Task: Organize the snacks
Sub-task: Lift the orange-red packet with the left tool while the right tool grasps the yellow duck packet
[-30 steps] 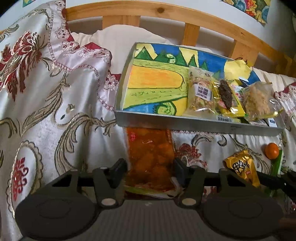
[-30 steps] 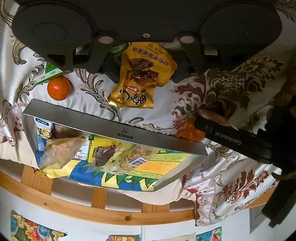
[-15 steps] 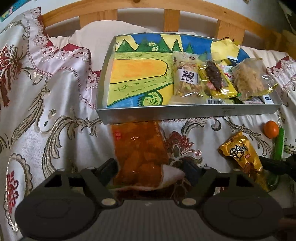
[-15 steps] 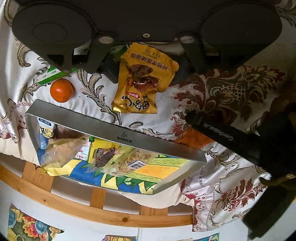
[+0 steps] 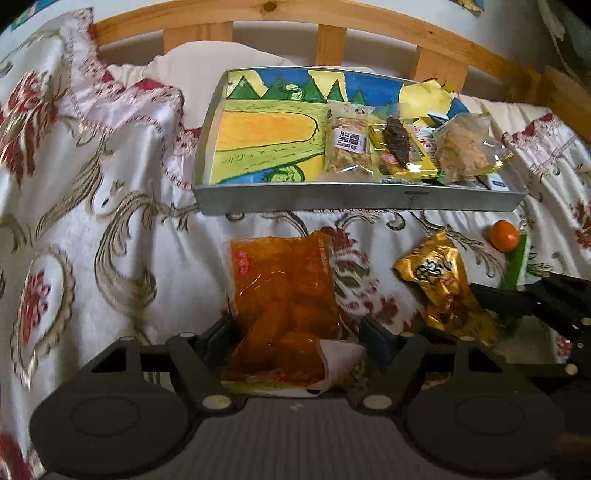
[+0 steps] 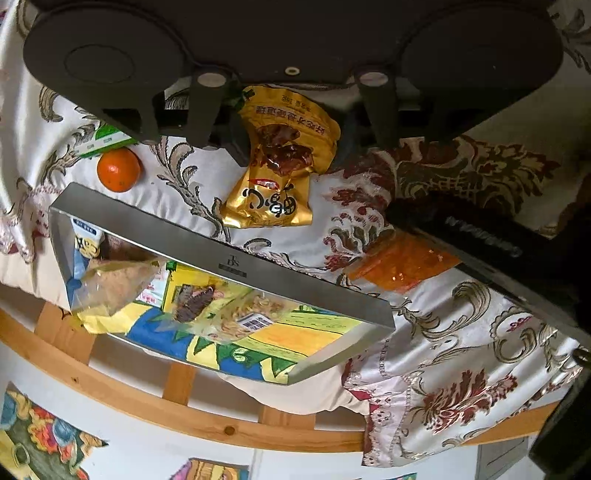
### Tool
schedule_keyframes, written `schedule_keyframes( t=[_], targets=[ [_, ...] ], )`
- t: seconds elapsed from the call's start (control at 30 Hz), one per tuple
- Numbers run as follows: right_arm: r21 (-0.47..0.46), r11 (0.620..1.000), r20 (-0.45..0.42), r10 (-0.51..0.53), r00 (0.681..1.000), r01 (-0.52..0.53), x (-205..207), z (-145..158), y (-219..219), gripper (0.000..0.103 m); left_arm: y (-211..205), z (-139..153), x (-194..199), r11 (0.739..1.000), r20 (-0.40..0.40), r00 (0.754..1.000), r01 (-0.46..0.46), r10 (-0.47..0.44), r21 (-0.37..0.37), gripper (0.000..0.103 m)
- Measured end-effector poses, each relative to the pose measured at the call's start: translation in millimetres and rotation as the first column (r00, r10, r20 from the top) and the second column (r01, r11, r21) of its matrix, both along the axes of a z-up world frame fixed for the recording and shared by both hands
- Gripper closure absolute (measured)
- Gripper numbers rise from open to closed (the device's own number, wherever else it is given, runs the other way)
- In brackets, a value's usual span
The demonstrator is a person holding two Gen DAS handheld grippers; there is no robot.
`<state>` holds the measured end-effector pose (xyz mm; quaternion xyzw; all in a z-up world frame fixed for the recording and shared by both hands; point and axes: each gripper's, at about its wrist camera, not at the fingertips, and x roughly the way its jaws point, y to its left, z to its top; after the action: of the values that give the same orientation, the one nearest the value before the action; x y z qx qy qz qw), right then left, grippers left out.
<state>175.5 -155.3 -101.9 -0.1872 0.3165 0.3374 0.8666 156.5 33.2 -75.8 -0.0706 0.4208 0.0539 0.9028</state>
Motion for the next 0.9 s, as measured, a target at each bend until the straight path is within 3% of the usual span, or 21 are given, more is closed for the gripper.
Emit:
schedule_keyframes(
  t=[0.4, 0.63, 0.9],
  targets=[
    [-0.087, 0.995, 0.109, 0.057, 0.992, -0.048, -14, 1, 6, 0.059, -2, 7, -21, 0.997, 0.013, 1.000, -0.017, 0.018, -0.072, 0.027],
    [-0.082, 0.996, 0.085, 0.046, 0.995, -0.039, -12, 2, 6, 0.061, -2, 9, -23, 0.996, 0.018, 0.999, -0.027, 0.029, -0.090, 0.027],
    [-0.124, 0.990, 0.191, 0.084, 0.978, -0.061, -26, 9, 8, 0.062, -1, 18, -23, 0.994, 0.057, 0.997, -0.054, 0.060, -0.092, 0.027]
  ],
)
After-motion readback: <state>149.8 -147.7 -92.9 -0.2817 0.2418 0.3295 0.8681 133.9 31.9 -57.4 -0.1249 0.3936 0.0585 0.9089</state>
